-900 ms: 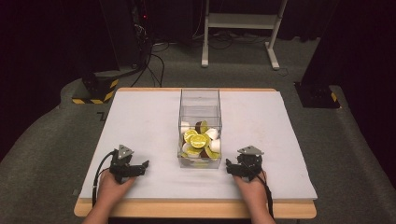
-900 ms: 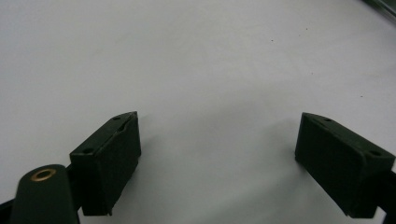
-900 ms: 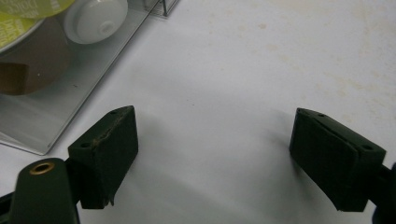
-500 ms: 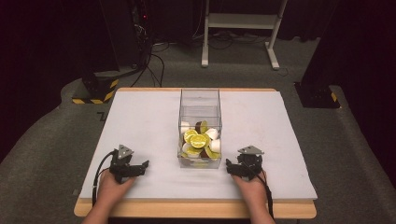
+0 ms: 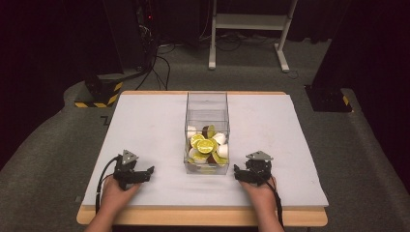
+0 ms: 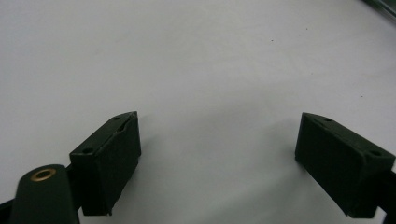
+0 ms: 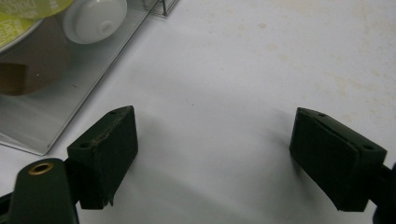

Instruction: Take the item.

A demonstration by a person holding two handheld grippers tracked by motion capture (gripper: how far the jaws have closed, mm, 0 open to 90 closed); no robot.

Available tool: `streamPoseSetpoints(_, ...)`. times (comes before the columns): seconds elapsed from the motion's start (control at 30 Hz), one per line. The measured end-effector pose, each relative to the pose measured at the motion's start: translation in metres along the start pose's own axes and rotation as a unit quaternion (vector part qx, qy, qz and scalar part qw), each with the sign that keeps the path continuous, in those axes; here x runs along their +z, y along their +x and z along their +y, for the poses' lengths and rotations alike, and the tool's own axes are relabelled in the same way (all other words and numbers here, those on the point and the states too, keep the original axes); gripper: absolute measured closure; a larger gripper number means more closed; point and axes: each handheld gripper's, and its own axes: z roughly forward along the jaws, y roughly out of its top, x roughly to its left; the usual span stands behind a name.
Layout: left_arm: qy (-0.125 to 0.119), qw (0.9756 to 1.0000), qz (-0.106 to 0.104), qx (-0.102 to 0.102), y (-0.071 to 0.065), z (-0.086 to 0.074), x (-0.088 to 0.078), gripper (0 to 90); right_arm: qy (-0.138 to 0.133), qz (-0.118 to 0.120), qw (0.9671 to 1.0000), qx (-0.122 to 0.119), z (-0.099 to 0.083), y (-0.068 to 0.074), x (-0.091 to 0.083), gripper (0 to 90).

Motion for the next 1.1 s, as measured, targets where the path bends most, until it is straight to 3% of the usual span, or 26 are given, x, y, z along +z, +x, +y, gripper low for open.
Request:
streamPoseSetpoints(0.13, -0.003, 1.0000, 0.000, -0.004, -0.0005, 0.0001, 0.0005, 14.4, -0.003, -0.009, 0.9999, -0.007, 0.0000, 0.0017, -0.0003, 14.1)
streamPoseSetpoints(0.27, -0.002, 1.0000, 0.000, -0.002, -0.0002, 0.0001, 0.0003, 14.4, 0.002, -0.001, 1.0000, 0.003, 0.0005, -0.0009, 0.0004, 13.5)
streamPoseSetpoints(0.57, -0.003, 1.0000, 0.000, -0.004, -0.0005, 0.0001, 0.0006, 14.4, 0.003, -0.002, 1.0000, 0.000, 0.0018, -0.0003, 0.0004, 12.1)
streamPoseSetpoints(1.1, -0.004, 1.0000, 0.000, -0.007, -0.0008, 0.0001, 0.0007, 14.4, -0.029, 0.017, 0.9994, 0.000, 0.0049, -0.0039, -0.0093, 10.6)
